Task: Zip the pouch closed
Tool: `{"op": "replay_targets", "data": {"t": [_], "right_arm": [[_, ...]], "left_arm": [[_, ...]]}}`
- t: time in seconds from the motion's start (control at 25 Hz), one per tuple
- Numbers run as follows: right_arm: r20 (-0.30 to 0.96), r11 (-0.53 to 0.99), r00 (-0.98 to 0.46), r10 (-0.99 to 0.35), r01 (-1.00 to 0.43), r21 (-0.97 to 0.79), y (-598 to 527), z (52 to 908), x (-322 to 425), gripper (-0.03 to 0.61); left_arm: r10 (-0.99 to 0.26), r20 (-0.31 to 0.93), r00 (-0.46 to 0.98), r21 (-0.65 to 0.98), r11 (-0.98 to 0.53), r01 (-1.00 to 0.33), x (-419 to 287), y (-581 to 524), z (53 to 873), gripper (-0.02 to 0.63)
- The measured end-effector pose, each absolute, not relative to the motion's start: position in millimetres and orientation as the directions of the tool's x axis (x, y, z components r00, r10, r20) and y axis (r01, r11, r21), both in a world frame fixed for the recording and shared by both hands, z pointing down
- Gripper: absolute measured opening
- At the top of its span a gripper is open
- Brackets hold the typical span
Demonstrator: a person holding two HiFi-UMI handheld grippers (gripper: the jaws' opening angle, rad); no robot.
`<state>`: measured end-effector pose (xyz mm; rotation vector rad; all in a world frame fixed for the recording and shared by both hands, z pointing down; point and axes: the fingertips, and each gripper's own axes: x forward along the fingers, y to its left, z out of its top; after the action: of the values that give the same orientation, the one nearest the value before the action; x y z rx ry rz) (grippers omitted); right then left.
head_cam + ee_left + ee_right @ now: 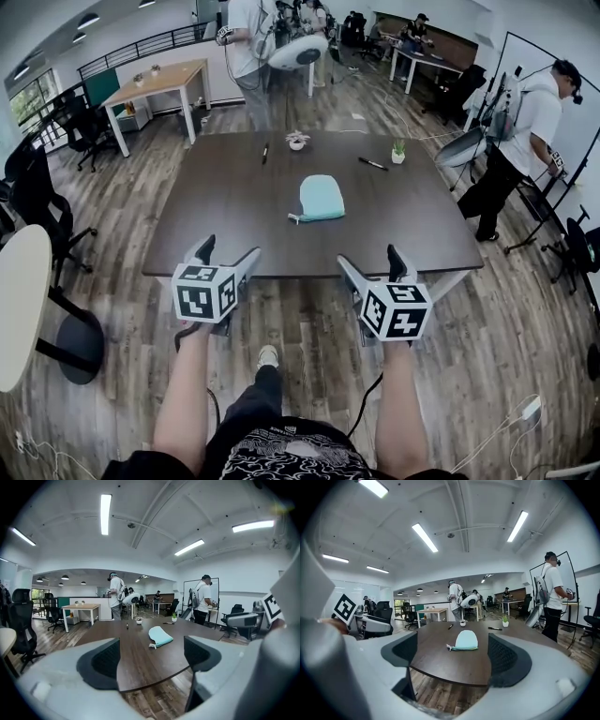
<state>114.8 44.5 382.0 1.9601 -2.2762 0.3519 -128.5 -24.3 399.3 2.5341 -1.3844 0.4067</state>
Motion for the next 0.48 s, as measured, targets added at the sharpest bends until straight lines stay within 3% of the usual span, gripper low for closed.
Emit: {"op": "replay_targets", "data": {"t": [0.48], "right_arm": [[0.280, 0.106, -0.124, -0.952, -0.991, -0.080, -57.7, 390.1, 121.8, 0.459]], "left_arm": [[-0.749, 0.377, 0.545, 0.087, -0.557, -0.826, -117.7, -132.3, 415.6, 0.430]]}}
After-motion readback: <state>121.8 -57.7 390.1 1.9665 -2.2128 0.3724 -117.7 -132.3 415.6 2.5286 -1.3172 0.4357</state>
